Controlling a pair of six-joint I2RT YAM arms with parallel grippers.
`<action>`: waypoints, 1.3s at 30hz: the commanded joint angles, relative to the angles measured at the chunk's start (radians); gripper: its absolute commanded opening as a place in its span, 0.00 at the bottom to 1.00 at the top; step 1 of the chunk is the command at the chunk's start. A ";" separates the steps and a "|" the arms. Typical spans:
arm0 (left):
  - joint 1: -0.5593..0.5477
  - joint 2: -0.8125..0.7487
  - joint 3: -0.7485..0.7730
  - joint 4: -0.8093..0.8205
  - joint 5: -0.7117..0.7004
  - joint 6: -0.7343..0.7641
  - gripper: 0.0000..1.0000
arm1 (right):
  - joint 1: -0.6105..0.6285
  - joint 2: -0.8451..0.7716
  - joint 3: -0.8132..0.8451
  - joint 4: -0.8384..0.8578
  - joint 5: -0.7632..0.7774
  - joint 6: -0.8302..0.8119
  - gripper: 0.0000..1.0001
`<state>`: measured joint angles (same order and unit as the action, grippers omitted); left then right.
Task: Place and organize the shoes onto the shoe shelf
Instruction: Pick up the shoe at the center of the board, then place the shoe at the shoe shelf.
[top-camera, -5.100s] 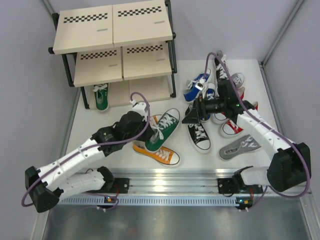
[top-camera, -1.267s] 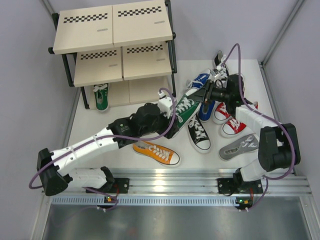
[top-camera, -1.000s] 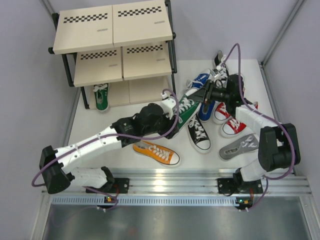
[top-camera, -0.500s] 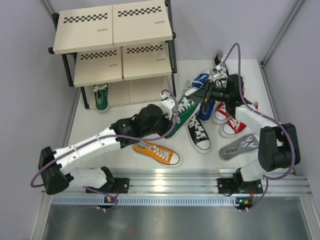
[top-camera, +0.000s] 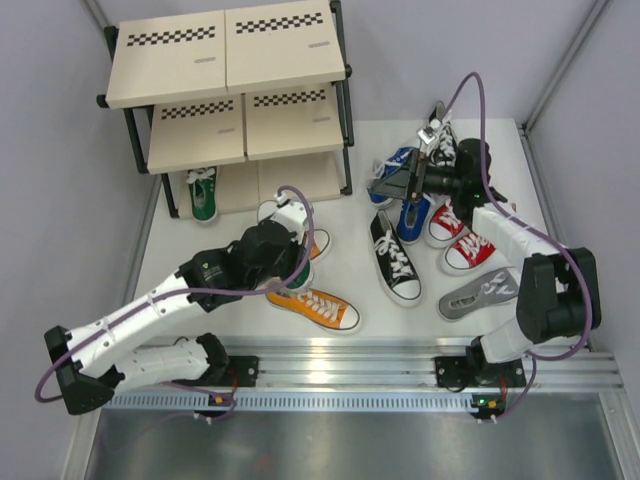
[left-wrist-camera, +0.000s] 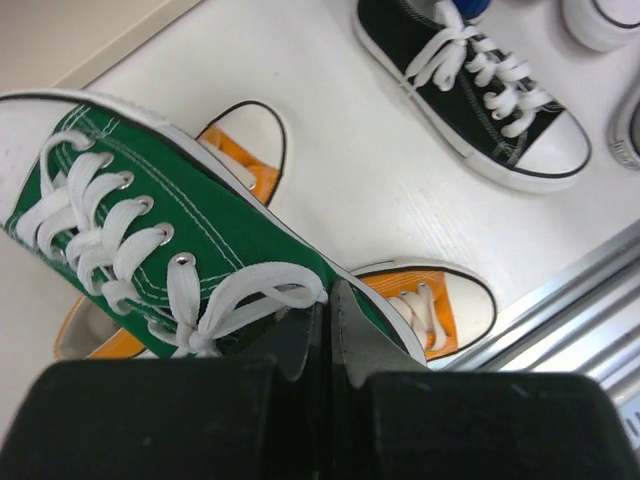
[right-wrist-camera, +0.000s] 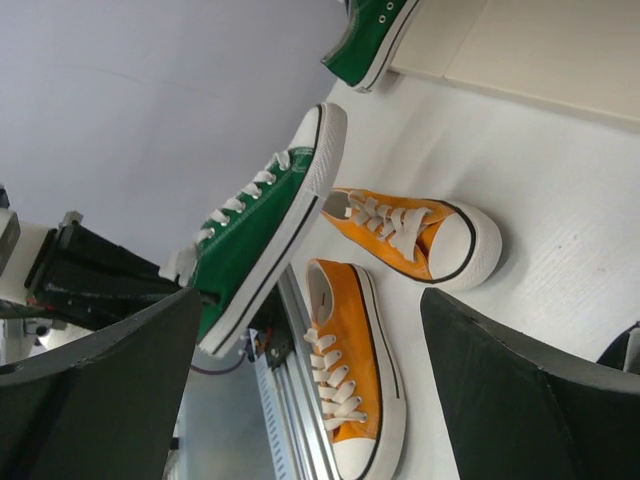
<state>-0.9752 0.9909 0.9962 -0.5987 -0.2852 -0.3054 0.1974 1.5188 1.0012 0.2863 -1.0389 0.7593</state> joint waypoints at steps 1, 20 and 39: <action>0.003 -0.058 0.030 0.016 -0.115 0.026 0.00 | -0.015 -0.042 0.044 -0.029 -0.033 -0.109 0.91; 0.553 0.009 -0.039 0.189 0.112 0.383 0.00 | -0.038 -0.117 -0.041 -0.032 -0.046 -0.169 0.92; 0.808 0.253 -0.094 0.496 0.331 0.552 0.00 | -0.047 -0.138 -0.047 -0.144 -0.062 -0.285 0.93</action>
<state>-0.1856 1.2324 0.9134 -0.3115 0.0116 0.1726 0.1669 1.4109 0.9550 0.1497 -1.0801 0.5282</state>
